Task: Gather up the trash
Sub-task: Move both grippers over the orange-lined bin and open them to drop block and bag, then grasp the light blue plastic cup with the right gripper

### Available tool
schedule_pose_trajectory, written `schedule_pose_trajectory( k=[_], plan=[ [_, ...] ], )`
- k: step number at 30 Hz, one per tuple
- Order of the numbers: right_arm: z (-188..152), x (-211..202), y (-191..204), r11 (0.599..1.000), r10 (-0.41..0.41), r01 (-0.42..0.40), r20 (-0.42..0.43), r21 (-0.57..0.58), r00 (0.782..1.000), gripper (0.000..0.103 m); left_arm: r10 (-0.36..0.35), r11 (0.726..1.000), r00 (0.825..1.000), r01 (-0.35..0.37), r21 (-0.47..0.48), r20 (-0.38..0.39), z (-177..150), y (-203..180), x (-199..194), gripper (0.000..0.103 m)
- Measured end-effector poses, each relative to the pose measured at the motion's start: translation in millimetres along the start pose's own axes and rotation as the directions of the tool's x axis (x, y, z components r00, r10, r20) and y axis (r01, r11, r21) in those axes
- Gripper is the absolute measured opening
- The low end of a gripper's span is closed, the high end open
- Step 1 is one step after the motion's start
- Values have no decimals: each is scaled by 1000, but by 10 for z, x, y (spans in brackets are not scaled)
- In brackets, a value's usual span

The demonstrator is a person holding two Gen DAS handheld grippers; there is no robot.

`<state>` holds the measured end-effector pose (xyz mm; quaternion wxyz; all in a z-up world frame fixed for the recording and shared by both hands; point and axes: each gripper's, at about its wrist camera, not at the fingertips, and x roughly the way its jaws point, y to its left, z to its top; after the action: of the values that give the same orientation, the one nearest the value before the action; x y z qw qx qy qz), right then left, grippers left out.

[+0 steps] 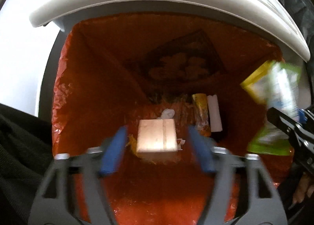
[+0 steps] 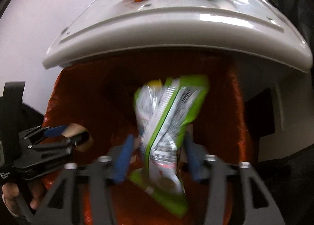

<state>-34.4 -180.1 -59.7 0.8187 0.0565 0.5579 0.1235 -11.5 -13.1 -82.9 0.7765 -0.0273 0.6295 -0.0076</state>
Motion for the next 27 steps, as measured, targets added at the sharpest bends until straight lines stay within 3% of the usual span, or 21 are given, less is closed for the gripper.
schedule_pose_trajectory(
  k=[7,14,17,21,27],
  plan=[
    [23,-86,-139,995,12,-17,50,100,999,62,-2,1000,1000,2,-7,11,23,13,-44,76],
    [-8,-182,-187,994,21,-28,66,101,998,62,-11,1000,1000,12,-7,23,36,17,-97,76],
    [45,-250,-215,990,62,-72,94,117,994,62,-32,999,997,32,6,69,15,18,-185,76],
    [388,-499,-409,977,97,-131,198,166,975,64,-53,998,988,48,41,147,7,-57,-336,76],
    [1290,-688,-803,982,-20,-41,317,186,948,72,-56,993,979,35,111,198,-28,-200,-415,76]
  ],
)
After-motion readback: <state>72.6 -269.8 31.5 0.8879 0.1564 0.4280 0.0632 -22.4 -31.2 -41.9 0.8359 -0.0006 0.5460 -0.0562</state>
